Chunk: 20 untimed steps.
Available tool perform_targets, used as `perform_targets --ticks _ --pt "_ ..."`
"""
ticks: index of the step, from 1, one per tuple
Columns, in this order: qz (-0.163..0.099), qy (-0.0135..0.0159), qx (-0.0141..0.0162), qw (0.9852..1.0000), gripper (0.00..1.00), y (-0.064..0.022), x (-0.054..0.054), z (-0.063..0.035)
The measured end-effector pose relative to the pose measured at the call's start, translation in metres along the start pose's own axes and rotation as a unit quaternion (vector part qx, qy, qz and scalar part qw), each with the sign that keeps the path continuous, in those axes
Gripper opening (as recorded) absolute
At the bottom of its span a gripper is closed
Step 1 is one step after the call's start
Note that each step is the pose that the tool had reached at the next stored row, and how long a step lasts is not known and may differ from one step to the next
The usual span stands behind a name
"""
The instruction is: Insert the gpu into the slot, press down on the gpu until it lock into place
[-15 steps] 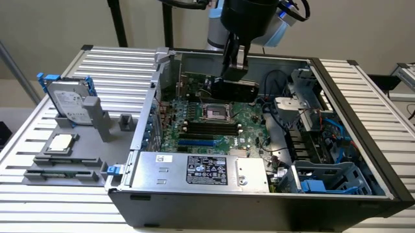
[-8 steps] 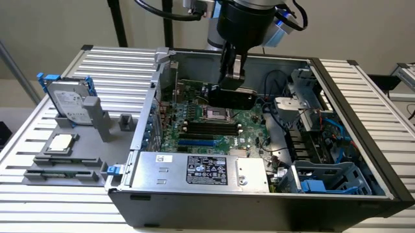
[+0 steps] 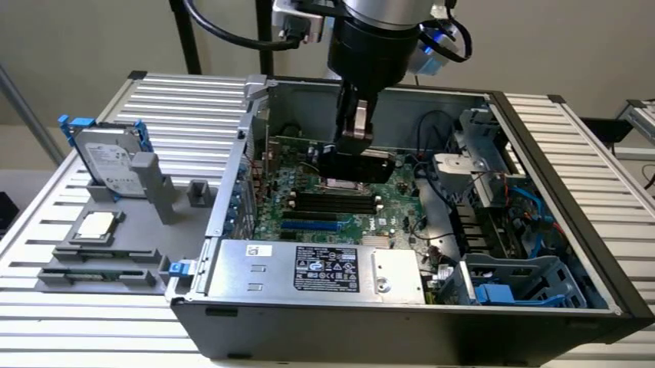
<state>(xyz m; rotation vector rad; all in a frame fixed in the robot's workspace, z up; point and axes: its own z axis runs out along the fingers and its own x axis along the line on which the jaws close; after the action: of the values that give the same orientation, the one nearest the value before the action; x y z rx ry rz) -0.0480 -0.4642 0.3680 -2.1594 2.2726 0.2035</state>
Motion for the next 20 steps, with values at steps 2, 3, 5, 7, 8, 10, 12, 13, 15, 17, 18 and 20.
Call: perform_targets --ticks 2,3,5,7,8,10,12,13,15,17,18,20 --pt "0.0 0.0 0.0003 1.0 0.26 0.0034 0.002 0.0023" --pt "0.0 -0.0001 0.0007 1.0 0.26 0.0052 0.003 0.0035" --pt "-0.001 -0.0001 0.0025 1.0 0.26 0.0093 0.005 0.006" --pt "-0.001 0.0 0.0048 1.0 0.26 0.0138 0.007 0.0086" --pt "-0.002 -0.0002 0.0063 1.0 0.26 0.0162 0.007 0.0101" --pt "-0.002 -0.0003 0.0096 1.0 0.26 0.0199 0.008 0.013" --pt "-0.003 -0.0004 0.0126 0.9999 0.26 0.0207 0.008 0.0165" --pt "-0.003 -0.0005 0.0137 0.9999 0.26 0.0207 0.008 0.0183" --pt "-0.003 -0.0005 0.0147 0.9999 0.26 0.0204 0.009 0.0219" --pt "-0.004 -0.0005 0.0149 0.9999 0.26 0.0202 0.009 0.0255" --pt "-0.004 -0.0005 0.015 0.9999 0.26 0.02 0.009 0.0274" --pt "-0.004 -0.0005 0.0151 0.9999 0.26 0.0198 0.01 0.031"
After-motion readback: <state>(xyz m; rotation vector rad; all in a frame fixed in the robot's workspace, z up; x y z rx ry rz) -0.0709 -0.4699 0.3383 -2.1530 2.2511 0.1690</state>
